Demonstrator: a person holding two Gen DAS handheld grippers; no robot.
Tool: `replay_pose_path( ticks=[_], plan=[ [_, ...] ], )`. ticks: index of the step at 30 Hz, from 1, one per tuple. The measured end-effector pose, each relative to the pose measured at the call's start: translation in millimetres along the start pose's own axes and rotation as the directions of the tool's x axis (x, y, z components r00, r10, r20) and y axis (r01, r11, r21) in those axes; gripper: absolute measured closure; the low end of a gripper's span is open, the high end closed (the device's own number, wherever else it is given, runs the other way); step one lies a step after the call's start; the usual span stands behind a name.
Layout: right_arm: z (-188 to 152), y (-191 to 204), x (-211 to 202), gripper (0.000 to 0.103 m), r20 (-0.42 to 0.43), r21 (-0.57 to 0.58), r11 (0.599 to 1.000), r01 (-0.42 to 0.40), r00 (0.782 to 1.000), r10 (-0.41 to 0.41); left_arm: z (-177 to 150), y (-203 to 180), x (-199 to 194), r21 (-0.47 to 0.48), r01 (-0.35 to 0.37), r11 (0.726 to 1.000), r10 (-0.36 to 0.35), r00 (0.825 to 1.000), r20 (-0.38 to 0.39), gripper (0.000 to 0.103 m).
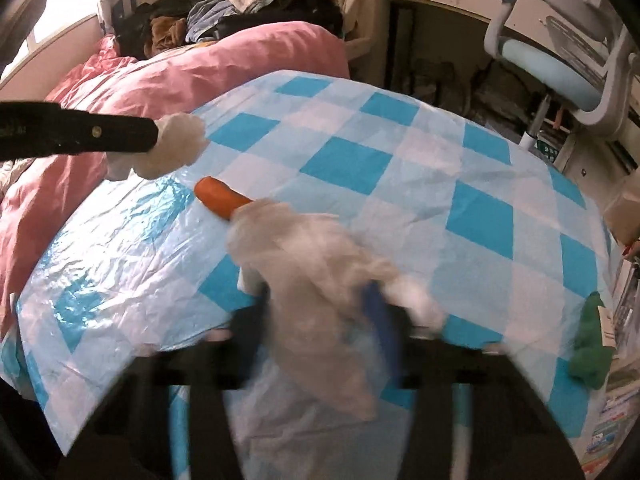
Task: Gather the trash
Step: 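Grasp the large white tissue with the right gripper while the left lifts its tissue, then carry both white tissues toward the bin with both grippers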
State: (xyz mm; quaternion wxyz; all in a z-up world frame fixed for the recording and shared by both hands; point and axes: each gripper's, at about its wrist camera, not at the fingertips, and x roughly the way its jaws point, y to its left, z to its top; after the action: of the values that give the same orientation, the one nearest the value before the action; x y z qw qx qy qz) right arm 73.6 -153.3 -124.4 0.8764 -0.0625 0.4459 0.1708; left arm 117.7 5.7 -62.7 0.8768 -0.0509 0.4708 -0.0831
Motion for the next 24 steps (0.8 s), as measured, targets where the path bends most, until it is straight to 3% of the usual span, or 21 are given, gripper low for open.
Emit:
replay_pose_path(
  ticks=[2, 5, 10, 24],
  plan=[
    [-3.3, -4.0, -3.2, 0.087, -0.003, 0.012, 1.0, -0.009, 1.0, 0.009, -1.4, -2.1, -1.7, 0.008, 0.0, 1.0, 0.0, 1.0, 0.003, 0.09],
    [-7.3, -1.7, -7.0, 0.094, -0.011, 0.004, 1.0, -0.015, 1.0, 0.015, -4.0, -5.6, -3.8, 0.025, -0.011, 1.0, 0.011, 1.0, 0.007, 0.09],
    [-13.3, 8.9, -16.7, 0.097, -0.021, -0.029, 0.999, -0.033, 0.999, 0.032, -5.5, -12.7, -6.7, 0.053, -0.025, 0.998, 0.024, 1.0, 0.02, 0.09],
    [-37.1, 39.8, -76.4, 0.097, 0.052, -0.045, 0.996, -0.081, 0.995, 0.084, -27.5, -24.5, -34.9, 0.089, -0.027, 0.996, 0.022, 0.998, 0.058, 0.09]
  ],
)
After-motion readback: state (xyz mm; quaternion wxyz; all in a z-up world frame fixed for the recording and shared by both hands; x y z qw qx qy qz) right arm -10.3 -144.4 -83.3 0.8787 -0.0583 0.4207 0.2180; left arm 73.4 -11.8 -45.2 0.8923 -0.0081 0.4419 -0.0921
